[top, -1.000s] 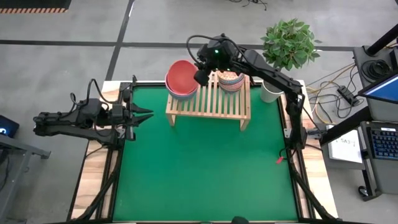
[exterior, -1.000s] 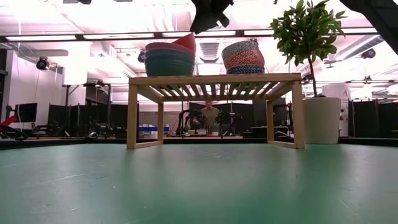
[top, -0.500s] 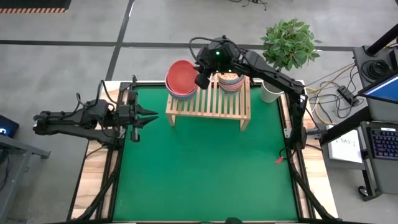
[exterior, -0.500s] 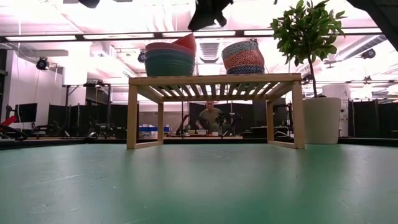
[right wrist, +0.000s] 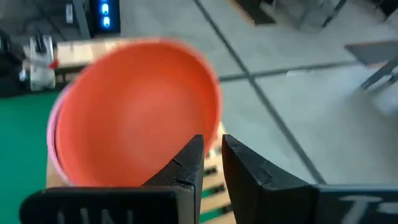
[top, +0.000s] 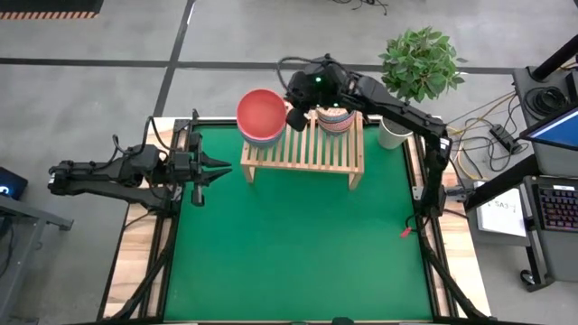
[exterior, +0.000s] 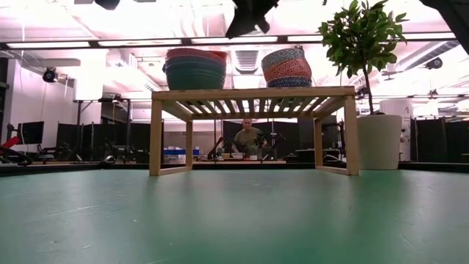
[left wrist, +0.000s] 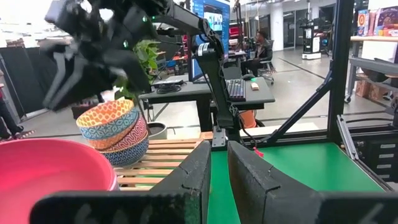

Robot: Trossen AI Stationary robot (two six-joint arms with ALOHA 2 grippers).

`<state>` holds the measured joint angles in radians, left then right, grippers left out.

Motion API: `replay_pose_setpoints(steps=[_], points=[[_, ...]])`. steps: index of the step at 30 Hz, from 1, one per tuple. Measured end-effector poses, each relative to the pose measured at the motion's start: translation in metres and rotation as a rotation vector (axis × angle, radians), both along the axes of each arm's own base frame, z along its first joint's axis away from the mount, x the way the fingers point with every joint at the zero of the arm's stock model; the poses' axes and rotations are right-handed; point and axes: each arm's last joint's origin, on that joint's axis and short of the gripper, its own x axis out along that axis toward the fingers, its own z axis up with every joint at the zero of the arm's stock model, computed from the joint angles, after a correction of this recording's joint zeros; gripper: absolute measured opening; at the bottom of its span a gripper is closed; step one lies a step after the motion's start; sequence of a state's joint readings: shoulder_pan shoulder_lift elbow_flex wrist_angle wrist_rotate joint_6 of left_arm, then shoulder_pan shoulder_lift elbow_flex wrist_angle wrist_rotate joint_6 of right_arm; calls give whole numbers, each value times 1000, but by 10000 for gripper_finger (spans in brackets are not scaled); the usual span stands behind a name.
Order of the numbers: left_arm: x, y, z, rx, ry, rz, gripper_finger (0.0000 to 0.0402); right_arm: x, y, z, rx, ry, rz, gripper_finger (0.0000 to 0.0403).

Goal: Place and stack bowls onto a shelf
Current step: Stack the orange bowl on top of the pink bowl on the shelf

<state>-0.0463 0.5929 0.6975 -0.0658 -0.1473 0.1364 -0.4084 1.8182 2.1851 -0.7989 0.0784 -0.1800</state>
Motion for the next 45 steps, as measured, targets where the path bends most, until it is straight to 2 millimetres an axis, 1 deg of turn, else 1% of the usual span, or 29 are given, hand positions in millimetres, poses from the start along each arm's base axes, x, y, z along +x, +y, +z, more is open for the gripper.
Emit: replay_pose_setpoints(steps=[4,7,10,12,14,18,20,23,27,31,33,35,40,42,45], points=[[5,0,1,7,-13,0,38,3,-1,7,-42,-69,13,47],[10,0,-1,12,-1,14,38,14,-6,-2,-64,-85,22,47],[15,1,-4,6,29,72,38,24,-14,-18,-72,-61,16,47],[17,3,-8,3,59,129,38,27,-19,-29,-62,-36,8,47],[18,5,-14,5,118,214,38,27,-23,-34,-53,-26,-4,47],[16,11,-23,-1,200,452,38,26,-26,-38,-33,-11,-17,47],[16,14,-27,3,234,544,38,26,-25,-40,-27,-1,-16,47],[20,16,-33,8,276,583,38,26,-25,-41,-19,5,-17,46],[29,23,-39,16,323,623,38,24,-25,-39,-21,10,-17,46],[37,34,-46,27,377,688,38,24,-24,-19,-67,-113,-19,46],[41,42,-51,35,410,725,38,24,-24,-14,-90,-152,-11,46],[45,50,-54,37,431,734,38,29,-26,-19,-105,-143,-2,42],[59,68,-61,29,451,675,38,46,-34,-51,-73,-59,4,27],[64,75,-65,24,452,668,38,49,-36,-58,-73,-35,9,22],[71,79,-71,19,479,658,38,50,-36,-61,-74,-15,7,14]])
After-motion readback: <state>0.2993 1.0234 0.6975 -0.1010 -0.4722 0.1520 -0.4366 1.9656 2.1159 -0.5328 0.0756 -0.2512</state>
